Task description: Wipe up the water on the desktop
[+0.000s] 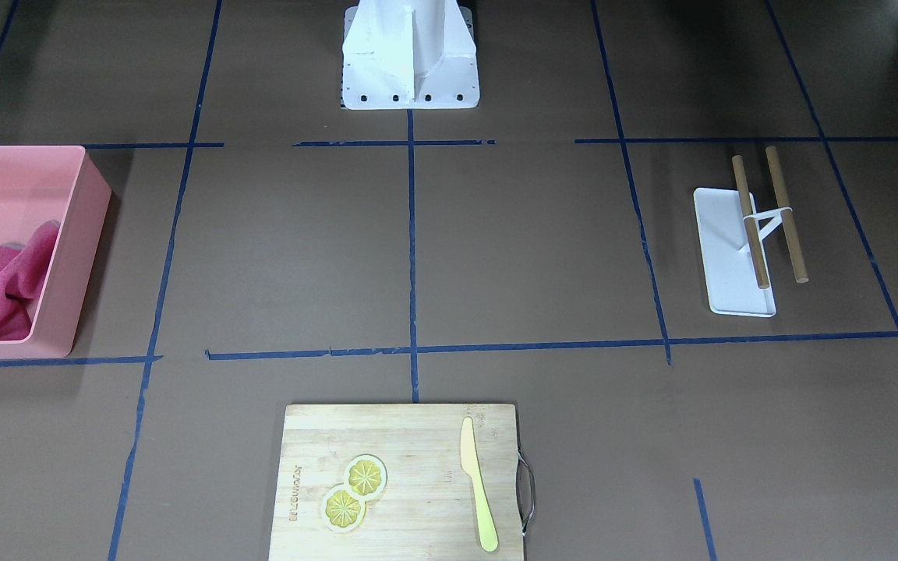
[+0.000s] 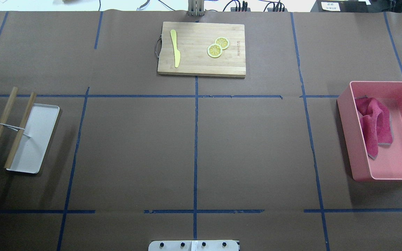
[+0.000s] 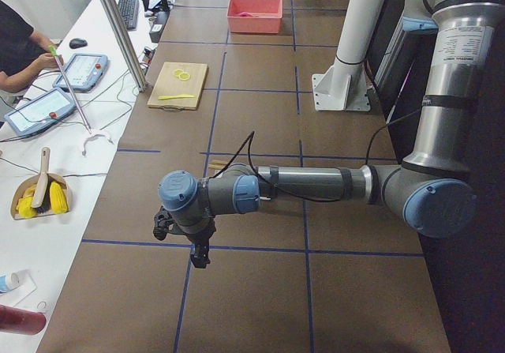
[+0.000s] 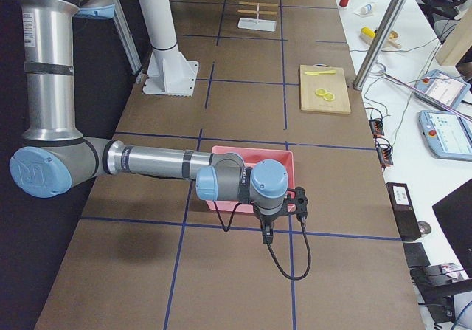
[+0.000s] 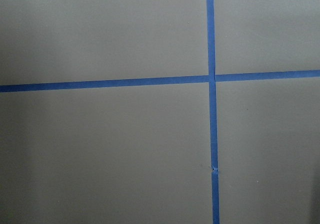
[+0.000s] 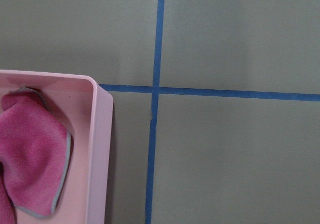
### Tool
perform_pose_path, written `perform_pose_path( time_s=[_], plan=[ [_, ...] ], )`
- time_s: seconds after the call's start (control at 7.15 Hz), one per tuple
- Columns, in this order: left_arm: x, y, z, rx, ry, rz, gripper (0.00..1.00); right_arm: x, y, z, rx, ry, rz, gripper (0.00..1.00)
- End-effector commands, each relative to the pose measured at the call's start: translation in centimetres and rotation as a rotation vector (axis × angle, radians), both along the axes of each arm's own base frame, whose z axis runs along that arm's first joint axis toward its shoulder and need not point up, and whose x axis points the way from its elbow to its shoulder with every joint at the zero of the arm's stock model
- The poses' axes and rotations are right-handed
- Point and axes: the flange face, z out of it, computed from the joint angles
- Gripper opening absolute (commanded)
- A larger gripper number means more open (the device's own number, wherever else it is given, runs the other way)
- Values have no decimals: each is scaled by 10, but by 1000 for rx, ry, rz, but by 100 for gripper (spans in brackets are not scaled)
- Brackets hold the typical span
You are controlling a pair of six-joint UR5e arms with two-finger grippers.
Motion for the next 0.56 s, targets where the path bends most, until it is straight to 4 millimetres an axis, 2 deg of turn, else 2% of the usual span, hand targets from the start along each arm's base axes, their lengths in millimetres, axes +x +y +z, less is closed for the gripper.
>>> perform_pose_path(
  time_s=[0.0,0.42],
  plan=[
    [0,-1,-1,2,0,0,100,0,-1,-1,3,0,0,100],
    [0,-1,-1,0,1,-1,100,0,-5,-6,11,1,1,100]
  ],
)
